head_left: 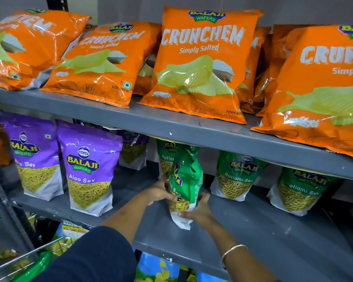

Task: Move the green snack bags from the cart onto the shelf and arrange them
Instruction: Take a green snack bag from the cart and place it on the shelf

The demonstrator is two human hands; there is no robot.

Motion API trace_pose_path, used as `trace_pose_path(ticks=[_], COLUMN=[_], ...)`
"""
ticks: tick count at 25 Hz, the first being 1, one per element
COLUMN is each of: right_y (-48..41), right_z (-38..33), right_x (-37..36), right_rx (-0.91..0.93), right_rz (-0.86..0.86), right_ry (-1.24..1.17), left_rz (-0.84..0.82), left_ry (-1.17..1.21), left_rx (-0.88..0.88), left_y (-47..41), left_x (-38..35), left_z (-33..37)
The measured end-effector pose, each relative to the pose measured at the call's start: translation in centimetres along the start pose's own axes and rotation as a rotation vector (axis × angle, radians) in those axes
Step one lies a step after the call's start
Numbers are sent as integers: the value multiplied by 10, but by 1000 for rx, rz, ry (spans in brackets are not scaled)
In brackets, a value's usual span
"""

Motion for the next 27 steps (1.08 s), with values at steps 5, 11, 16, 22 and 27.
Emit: trace_pose_path(ticks=[5, 11, 16, 22, 27], right_y=[-2, -3, -3, -9, 34], right_z=[-3, 3, -3, 34, 3], right_x=[18, 30, 37, 24, -38], right_rx=[50, 0, 48, -208, -457], right_rz=[54, -60, 35, -79, -555], right_ry=[33, -171, -85, 215, 471], left_rz=[45, 175, 290, 267, 463], left_ry=[-64, -22, -200, -200, -168], left_rx=[70, 11, 2, 62, -2], left_y=[1, 7, 7, 18, 55], left_x=[19, 16, 17, 12, 58], left_z=[-9, 0, -5, -12, -22])
Point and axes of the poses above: each hand's wrist, its own y-axis away from the middle knuckle, its own x-axis out of the back of the hand, z = x × y, the point moved 8 cm from there along -y, towards the middle knuckle, and after that the axes turned 1 degree about y, right-handed, at the moved point
